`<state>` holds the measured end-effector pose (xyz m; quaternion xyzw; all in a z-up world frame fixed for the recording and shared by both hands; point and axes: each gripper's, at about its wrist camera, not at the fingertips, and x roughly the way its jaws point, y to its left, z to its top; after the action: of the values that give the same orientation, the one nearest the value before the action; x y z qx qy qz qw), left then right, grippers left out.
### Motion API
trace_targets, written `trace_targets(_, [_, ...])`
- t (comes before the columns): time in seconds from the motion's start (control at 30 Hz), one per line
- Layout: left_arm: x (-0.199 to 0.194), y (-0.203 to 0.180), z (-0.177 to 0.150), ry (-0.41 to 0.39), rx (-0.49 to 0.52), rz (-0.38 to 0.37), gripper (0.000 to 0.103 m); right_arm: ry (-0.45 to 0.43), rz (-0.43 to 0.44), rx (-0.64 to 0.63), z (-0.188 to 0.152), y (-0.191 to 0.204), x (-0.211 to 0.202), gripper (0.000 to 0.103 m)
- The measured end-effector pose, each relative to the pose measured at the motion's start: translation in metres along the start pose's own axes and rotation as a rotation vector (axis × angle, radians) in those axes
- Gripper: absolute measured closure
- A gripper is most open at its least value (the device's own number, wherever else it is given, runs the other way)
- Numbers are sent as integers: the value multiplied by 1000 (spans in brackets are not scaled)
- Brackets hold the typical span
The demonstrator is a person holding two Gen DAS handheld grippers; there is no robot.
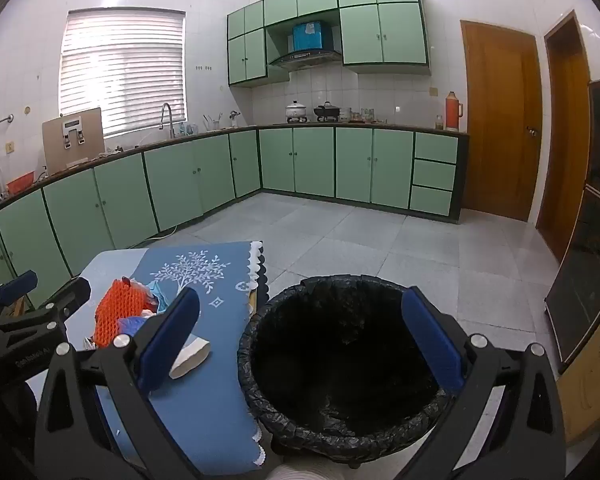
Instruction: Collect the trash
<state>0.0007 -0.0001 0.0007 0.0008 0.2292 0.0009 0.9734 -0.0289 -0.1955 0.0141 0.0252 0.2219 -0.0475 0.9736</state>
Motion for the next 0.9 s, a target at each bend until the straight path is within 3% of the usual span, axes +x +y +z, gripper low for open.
trace_targets(0.9, [-2, 3, 1, -24, 0, 15, 6, 11, 4, 11, -3, 2, 5, 5])
